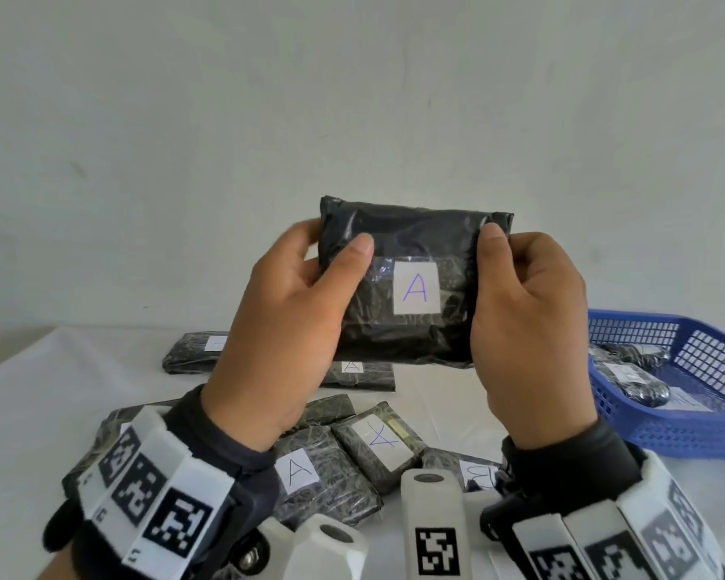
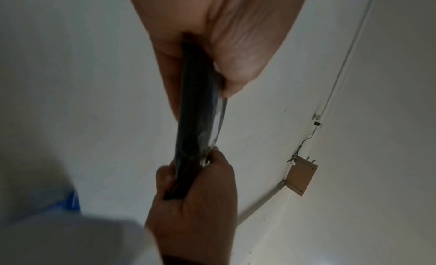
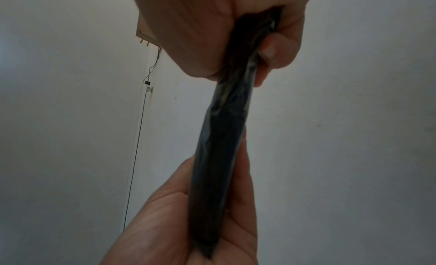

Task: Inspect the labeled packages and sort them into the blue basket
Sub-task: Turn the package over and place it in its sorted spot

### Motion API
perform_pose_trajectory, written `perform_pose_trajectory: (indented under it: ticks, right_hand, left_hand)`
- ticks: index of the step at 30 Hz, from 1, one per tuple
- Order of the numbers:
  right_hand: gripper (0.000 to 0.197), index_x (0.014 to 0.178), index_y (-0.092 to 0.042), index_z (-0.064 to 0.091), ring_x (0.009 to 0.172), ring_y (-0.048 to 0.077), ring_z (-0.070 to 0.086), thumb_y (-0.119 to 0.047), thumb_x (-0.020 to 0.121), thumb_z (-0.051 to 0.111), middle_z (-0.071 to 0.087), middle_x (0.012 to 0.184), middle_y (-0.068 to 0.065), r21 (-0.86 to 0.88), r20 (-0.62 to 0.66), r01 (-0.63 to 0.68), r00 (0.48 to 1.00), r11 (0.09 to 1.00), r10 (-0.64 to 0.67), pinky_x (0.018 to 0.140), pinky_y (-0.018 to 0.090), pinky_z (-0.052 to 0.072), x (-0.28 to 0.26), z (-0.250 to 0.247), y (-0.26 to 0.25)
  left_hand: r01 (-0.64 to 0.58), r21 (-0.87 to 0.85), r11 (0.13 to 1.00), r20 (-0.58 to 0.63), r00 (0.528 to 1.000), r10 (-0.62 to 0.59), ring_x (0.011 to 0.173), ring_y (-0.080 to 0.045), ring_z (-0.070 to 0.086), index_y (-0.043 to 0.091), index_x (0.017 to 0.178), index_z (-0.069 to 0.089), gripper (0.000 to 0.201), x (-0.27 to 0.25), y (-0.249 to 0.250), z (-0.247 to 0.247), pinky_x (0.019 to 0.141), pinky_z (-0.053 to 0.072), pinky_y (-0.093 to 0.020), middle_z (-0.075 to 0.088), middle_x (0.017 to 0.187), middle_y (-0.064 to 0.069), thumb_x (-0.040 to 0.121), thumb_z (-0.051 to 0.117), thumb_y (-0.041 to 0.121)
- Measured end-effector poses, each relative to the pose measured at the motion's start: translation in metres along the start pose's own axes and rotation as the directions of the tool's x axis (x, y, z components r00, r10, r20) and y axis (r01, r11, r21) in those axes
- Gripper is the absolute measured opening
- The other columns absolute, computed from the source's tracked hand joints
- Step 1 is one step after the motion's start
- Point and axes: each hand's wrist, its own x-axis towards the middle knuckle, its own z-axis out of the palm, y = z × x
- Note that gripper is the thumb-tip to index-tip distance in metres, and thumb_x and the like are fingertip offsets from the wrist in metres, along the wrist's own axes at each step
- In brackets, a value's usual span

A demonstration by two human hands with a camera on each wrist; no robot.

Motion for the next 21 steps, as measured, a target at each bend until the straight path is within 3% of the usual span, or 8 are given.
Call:
perform_pose_trajectory:
  ticks: [2, 4, 5, 8, 10, 14, 18, 21]
  right_hand:
    - [0.024, 0.105, -0.017, 0.062, 0.076, 0.013, 0.067, -0.041, 0.103, 0.062, 0.067, 0.092, 0.000, 0.042, -0.053, 0.013, 0.999, 0.999, -0.011, 0.072, 0.044, 0.060, -0.001, 0.000, -0.001]
    - [0.022, 0.111, -0.015, 0.061, 0.066, -0.002, 0.062, -0.034, 0.102, 0.066, 0.063, 0.091, -0.008, 0.064, -0.085, 0.071, 0.994, 0.995, -0.066, 0.061, 0.024, 0.056, -0.004, 0.000, -0.004]
    - [0.019, 0.109, -0.015, 0.061, 0.062, -0.002, 0.061, -0.031, 0.102, 0.066, 0.061, 0.090, -0.012, 0.060, -0.091, 0.112, 0.990, 0.992, -0.106, 0.058, 0.024, 0.054, -0.006, 0.000, -0.006]
    - [0.016, 0.106, -0.026, 0.060, 0.071, 0.022, 0.067, -0.040, 0.100, 0.067, 0.064, 0.093, -0.013, 0.052, -0.056, 0.156, 0.987, 0.986, -0.153, 0.066, 0.048, 0.059, -0.010, 0.005, -0.006]
    - [0.020, 0.108, -0.032, 0.057, 0.082, 0.025, 0.072, -0.043, 0.096, 0.069, 0.066, 0.093, -0.014, 0.062, -0.014, 0.146, 0.989, 0.987, -0.146, 0.071, 0.051, 0.061, -0.011, 0.008, -0.004]
    - [0.029, 0.115, -0.028, 0.055, 0.084, 0.021, 0.074, -0.041, 0.096, 0.072, 0.068, 0.091, -0.011, 0.063, 0.016, 0.165, 0.986, 0.984, -0.166, 0.073, 0.050, 0.062, -0.014, 0.010, -0.002]
    - [0.037, 0.115, -0.027, 0.049, 0.086, 0.006, 0.070, -0.042, 0.093, 0.075, 0.067, 0.087, -0.016, 0.012, 0.017, 0.213, 0.977, 0.977, -0.213, 0.076, 0.027, 0.058, -0.018, 0.012, -0.006]
    - [0.042, 0.115, -0.031, 0.045, 0.086, 0.002, 0.069, -0.047, 0.091, 0.075, 0.067, 0.089, -0.016, -0.002, 0.026, 0.209, 0.978, 0.978, -0.208, 0.073, 0.013, 0.050, -0.021, 0.013, -0.008]
  left_hand:
    - [-0.036, -0.032, 0.999, -0.081, 0.996, 0.034, 0.091, -0.021, 0.079, 0.019, 0.129, 0.059, 0.028, -0.002, -0.001, 0.004, 0.077, 0.064, -0.039, 0.082, 0.098, -0.005, 0.101, 0.062, 0.022]
    - [-0.093, -0.028, 0.995, -0.140, 0.986, 0.089, 0.090, -0.020, 0.079, 0.019, 0.128, 0.061, 0.026, -0.002, -0.004, 0.005, 0.074, 0.064, -0.037, 0.082, 0.098, -0.004, 0.102, 0.062, 0.018]
    - [-0.122, -0.004, 0.992, -0.152, 0.981, 0.120, 0.093, -0.020, 0.079, 0.019, 0.129, 0.063, 0.025, -0.002, -0.004, 0.006, 0.078, 0.064, -0.040, 0.081, 0.100, -0.003, 0.105, 0.060, 0.019]
    - [-0.174, 0.074, 0.982, -0.113, 0.977, 0.182, 0.106, -0.023, 0.075, 0.021, 0.131, 0.065, 0.026, -0.001, -0.005, 0.006, 0.095, 0.059, -0.051, 0.079, 0.112, -0.002, 0.108, 0.054, 0.028]
    - [-0.190, 0.097, 0.977, -0.069, 0.978, 0.197, 0.114, -0.023, 0.072, 0.020, 0.134, 0.062, 0.029, -0.001, -0.005, 0.007, 0.101, 0.056, -0.052, 0.076, 0.119, -0.002, 0.108, 0.054, 0.027]
    - [-0.233, 0.120, 0.965, -0.054, 0.969, 0.241, 0.121, -0.019, 0.069, 0.017, 0.144, 0.052, 0.037, -0.002, -0.006, 0.010, 0.105, 0.054, -0.047, 0.071, 0.129, 0.000, 0.107, 0.055, 0.021]
    - [-0.272, 0.142, 0.952, -0.058, 0.958, 0.282, 0.121, -0.011, 0.067, 0.014, 0.147, 0.047, 0.041, -0.006, -0.005, 0.014, 0.106, 0.054, -0.038, 0.069, 0.130, 0.003, 0.107, 0.056, 0.016]
    - [-0.267, 0.129, 0.955, -0.046, 0.960, 0.275, 0.118, -0.008, 0.068, 0.016, 0.145, 0.048, 0.038, -0.008, -0.003, 0.015, 0.102, 0.055, -0.032, 0.070, 0.126, 0.007, 0.108, 0.054, 0.018]
